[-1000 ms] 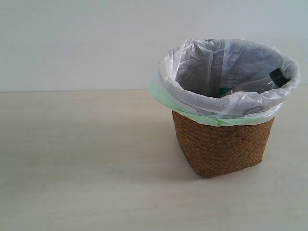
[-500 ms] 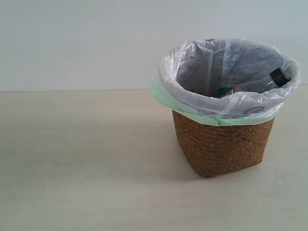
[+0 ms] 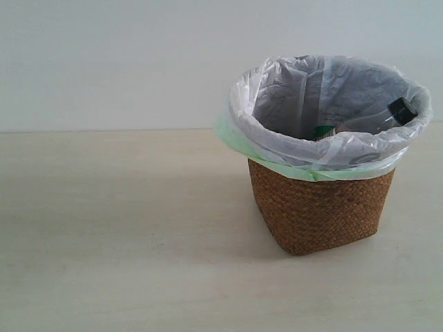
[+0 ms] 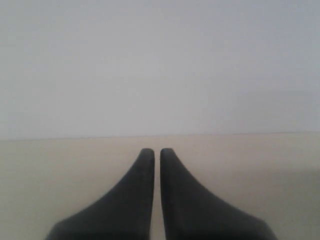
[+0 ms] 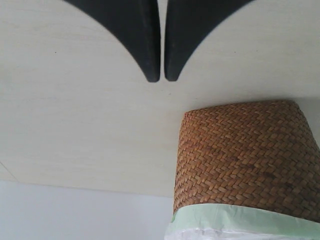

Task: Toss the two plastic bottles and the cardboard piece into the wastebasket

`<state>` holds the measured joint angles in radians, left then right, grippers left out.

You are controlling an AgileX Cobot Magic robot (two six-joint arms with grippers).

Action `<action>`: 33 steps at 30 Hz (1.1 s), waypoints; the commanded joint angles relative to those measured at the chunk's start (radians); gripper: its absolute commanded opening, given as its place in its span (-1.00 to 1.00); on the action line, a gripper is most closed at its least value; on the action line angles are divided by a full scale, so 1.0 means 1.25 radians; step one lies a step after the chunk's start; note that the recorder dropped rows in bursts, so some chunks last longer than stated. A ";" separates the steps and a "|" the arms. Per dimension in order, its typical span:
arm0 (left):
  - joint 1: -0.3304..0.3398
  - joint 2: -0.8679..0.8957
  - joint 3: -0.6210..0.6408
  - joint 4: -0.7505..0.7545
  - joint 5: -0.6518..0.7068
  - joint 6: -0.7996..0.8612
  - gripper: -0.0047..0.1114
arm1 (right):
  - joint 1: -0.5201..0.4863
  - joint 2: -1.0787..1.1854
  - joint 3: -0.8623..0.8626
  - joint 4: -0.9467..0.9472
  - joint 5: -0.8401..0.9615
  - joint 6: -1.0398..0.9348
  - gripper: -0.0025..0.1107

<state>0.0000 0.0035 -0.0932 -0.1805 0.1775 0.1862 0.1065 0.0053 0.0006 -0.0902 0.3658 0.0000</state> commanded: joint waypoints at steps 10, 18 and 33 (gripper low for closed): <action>0.002 -0.003 0.075 0.128 0.105 -0.079 -0.85 | -0.004 -0.004 0.000 -0.002 -0.005 0.000 -0.96; 0.002 -0.003 0.075 0.130 0.097 -0.086 -0.85 | -0.004 -0.004 0.000 -0.002 -0.005 0.000 -0.96; 0.002 -0.003 0.075 0.130 0.097 -0.086 -0.85 | -0.004 -0.004 0.000 -0.002 -0.005 0.000 -0.96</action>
<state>0.0000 0.0035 -0.0035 -0.0221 0.2955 0.0830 0.1065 0.0053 0.0006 -0.0902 0.3658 0.0000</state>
